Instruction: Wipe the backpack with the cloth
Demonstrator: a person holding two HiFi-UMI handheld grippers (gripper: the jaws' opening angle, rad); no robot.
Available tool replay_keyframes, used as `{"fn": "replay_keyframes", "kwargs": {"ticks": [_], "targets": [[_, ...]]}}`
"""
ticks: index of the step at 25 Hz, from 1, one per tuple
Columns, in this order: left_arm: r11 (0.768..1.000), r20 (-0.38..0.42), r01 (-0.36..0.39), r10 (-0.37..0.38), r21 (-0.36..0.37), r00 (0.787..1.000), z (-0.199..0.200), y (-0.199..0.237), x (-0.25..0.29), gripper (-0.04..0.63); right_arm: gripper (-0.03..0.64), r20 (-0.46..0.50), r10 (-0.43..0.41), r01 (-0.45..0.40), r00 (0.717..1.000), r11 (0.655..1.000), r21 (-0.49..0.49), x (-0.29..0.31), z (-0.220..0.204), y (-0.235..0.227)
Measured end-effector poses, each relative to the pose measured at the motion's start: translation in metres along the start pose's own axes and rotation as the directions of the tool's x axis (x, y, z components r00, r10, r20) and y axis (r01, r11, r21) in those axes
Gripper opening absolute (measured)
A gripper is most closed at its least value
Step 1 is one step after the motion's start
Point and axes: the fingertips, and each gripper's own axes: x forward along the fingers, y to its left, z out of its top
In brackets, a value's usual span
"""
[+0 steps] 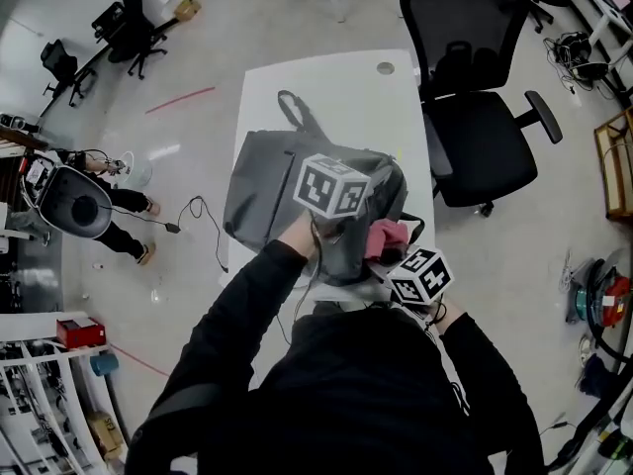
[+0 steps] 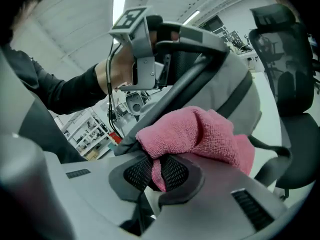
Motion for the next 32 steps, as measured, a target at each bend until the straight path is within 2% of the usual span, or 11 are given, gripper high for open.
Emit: {"fn": "replay_keyframes", "kwargs": {"ticks": [7,11,13,17,18,19,22,23,27,29,32], "targets": [[0.981,0.121,0.122,-0.140,0.150,0.983,0.016,-0.050,-0.069,0.072,0.035,0.083,0.082,-0.075,0.993,0.993,-0.089,0.029,0.041,0.061],[0.979,0.276,0.138,-0.176,0.151,0.945,0.021,-0.040,-0.144,0.071,0.035,0.056,0.138,-0.122,0.989,0.965,-0.233,0.031,0.061,0.100],[0.975,0.336,0.152,-0.200,0.165,0.920,0.017,-0.043,-0.173,0.071,0.035,0.030,0.176,-0.154,0.984,0.919,-0.364,0.015,0.070,0.117],[0.964,0.400,0.170,-0.242,0.207,0.884,-0.010,-0.053,-0.219,0.071,0.035,0.026,0.199,-0.127,0.980,0.717,-0.686,-0.034,0.105,0.131],[0.962,0.416,0.176,-0.250,0.209,0.874,-0.019,-0.053,-0.232,0.071,0.035,0.056,0.217,-0.109,0.975,0.678,-0.727,-0.046,0.125,0.135],[0.962,0.433,0.180,-0.255,0.207,0.865,-0.028,-0.051,-0.245,0.071,0.035,0.092,0.236,-0.093,0.967,0.668,-0.738,-0.058,0.147,0.140],[0.967,0.490,0.181,-0.247,0.179,0.836,-0.050,-0.040,-0.283,0.071,0.035,0.221,0.187,-0.020,0.957,0.804,-0.595,-0.070,0.204,0.138],[0.970,0.507,0.179,-0.239,0.166,0.828,-0.057,-0.037,-0.293,0.071,0.035,0.222,0.164,-0.003,0.961,0.811,-0.584,-0.064,0.215,0.134],[0.984,0.561,0.135,-0.177,0.116,0.808,-0.079,-0.023,-0.320,0.069,0.036,0.039,0.105,-0.048,0.994,0.712,-0.701,0.006,0.219,0.132],[0.989,0.592,0.116,-0.147,0.089,0.792,-0.084,-0.012,-0.335,0.067,0.035,0.029,0.056,-0.019,0.998,0.703,-0.711,0.040,0.232,0.120],[0.989,0.640,0.140,-0.132,0.039,0.757,-0.089,0.004,-0.358,0.067,0.035,0.122,-0.102,0.158,0.987,0.723,-0.673,0.069,0.276,0.064]]}}
